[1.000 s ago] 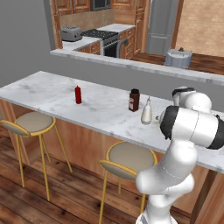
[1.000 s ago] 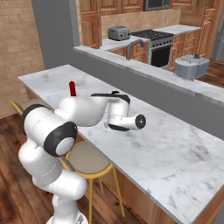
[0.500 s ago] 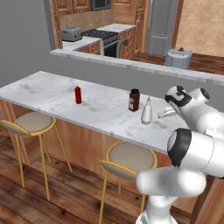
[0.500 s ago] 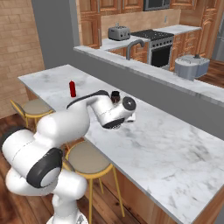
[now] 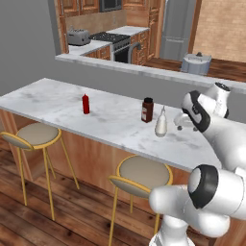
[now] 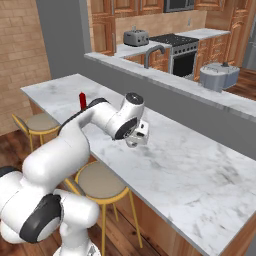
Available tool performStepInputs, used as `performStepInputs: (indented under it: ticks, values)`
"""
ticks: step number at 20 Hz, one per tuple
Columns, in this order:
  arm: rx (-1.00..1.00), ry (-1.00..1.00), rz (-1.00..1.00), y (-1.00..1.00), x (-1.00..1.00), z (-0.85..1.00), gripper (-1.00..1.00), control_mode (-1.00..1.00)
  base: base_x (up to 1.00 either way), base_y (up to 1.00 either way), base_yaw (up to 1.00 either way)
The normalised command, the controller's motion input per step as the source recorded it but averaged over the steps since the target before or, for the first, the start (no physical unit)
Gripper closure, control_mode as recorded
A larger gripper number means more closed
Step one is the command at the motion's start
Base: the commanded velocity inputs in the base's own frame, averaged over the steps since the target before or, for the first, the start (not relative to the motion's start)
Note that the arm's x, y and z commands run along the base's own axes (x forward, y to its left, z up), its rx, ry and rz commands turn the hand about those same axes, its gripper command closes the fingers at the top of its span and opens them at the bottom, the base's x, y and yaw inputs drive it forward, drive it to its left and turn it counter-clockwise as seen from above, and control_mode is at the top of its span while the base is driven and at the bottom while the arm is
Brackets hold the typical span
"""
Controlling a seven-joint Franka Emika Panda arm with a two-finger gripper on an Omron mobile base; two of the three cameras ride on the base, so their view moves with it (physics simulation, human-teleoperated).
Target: Move the oil and vinegar bottle and shaker from the cabinet to the dining counter.
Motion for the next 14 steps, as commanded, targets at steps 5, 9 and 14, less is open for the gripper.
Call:
performStepInputs:
  ticks: [5,9,14]
  values:
    - [0.00,0.24,-0.19,0.03,-0.62,0.26,-1.00,-1.00,0.00,0.00,0.00]
    - [0.00,0.14,-0.17,0.06,-0.66,0.22,-1.00,-1.00,0.00,0.00,0.00]
    - [-0.06,0.04,-0.12,0.10,-0.67,0.23,-1.00,-1.00,0.00,0.00,0.00]
